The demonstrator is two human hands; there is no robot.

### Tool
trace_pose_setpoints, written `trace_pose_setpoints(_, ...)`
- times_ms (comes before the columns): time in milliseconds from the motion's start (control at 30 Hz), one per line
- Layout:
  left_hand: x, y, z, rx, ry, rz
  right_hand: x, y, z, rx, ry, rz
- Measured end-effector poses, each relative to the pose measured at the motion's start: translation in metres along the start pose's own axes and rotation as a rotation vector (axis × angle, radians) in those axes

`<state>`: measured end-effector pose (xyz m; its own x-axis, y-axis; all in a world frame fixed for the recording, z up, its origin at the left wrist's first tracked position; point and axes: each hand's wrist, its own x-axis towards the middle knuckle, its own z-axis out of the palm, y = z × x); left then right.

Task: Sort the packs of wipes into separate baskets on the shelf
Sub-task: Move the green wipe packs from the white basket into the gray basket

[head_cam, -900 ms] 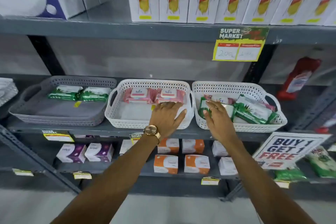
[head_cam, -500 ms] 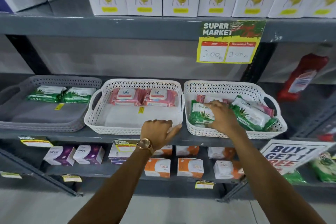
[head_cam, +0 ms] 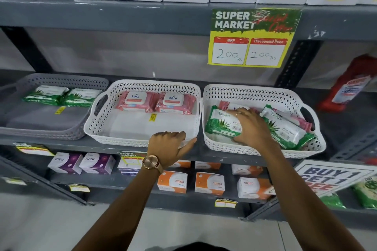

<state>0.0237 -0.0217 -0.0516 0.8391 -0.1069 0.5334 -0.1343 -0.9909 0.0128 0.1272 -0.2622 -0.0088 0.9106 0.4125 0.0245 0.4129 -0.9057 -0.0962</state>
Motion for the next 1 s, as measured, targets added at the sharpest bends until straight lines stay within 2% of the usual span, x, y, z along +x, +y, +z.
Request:
trace_pose_setpoints(233, -0.005, -0.019, -0.009, -0.073, 0.005, 0.194, 0.000, -0.015, -0.027, 0.047, 0.200, 0.110)
trace_pose_setpoints(367, -0.019, -0.044, -0.023, -0.141, -0.001, 0.172, -0.002, -0.048, -0.051, 0.176, 0.339, 0.121)
trace_pose_setpoints(600, -0.069, -0.149, -0.064, -0.167, 0.022, 0.178, 0.025, -0.188, -0.049, 0.484, 0.215, -0.027)
trace_pose_setpoints(667, -0.083, -0.189, -0.078, -0.118, 0.071, 0.134, 0.037, -0.236, -0.042, 0.544, 0.161, -0.069)
trace_pose_setpoints(733, -0.098, -0.232, -0.091, -0.055, 0.109, 0.013, 0.052, -0.285, -0.035, 0.604, 0.130, -0.113)
trace_pose_setpoints(867, -0.111, -0.298, -0.105, 0.045, 0.041, -0.285, 0.086, -0.365, -0.026, 0.632, 0.140, -0.208)
trace_pose_setpoints(1000, -0.115, -0.335, -0.092, 0.053, -0.037, -0.313, 0.127, -0.438, -0.010, 0.500, 0.069, -0.265)
